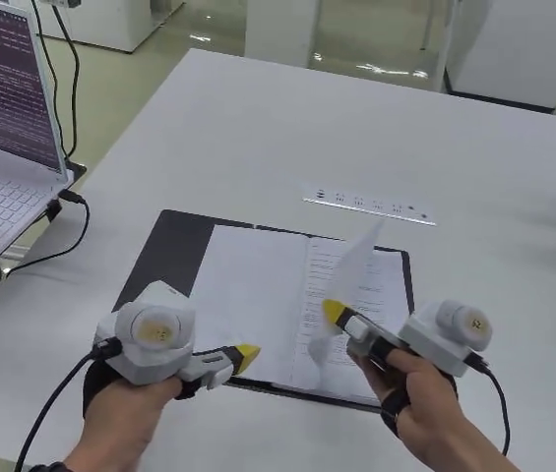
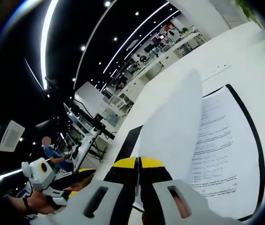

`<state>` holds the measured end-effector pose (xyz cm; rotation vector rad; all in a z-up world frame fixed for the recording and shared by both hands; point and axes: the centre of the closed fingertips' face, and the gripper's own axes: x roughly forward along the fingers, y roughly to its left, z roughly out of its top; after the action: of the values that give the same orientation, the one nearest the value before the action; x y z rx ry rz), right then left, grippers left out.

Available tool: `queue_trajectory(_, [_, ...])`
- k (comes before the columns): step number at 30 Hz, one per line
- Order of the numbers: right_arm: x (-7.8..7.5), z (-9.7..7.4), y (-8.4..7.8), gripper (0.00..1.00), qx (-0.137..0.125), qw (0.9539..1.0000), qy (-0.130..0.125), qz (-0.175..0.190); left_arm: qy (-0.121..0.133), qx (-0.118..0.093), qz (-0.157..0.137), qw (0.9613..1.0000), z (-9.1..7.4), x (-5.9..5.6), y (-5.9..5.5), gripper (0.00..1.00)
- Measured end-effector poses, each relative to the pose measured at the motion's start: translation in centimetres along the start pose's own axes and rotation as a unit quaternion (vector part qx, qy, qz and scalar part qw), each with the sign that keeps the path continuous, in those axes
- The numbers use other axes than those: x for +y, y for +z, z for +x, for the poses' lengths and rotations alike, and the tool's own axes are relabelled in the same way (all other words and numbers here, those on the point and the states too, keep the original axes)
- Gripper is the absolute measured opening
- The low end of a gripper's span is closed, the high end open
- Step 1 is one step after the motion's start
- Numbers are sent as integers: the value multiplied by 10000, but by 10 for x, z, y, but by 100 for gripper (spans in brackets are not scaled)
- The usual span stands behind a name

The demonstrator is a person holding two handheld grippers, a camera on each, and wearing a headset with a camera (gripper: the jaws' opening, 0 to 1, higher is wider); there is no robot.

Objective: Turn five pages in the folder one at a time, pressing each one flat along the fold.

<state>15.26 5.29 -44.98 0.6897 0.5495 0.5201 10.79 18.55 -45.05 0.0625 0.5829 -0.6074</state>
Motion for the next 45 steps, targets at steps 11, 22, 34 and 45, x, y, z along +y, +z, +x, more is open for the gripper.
queue_trajectory(11, [25, 25, -18, 0, 198, 9995, 221, -49, 167, -8, 9, 9999, -24, 27, -7, 70])
queue_trajectory(22, [42, 43, -40, 0, 429, 9985, 338, -50, 205, -78, -20, 9998, -42, 44, -9, 70])
queue_trajectory(34, [53, 63, -63, 0, 795, 9955, 508, -62, 148, -69, -91, 9998, -59, 55, -17, 72])
queue_trajectory(45, [56, 79, -85, 0, 1054, 9927, 590, -12, 79, -134, -5, 9999, -68, 63, -11, 72])
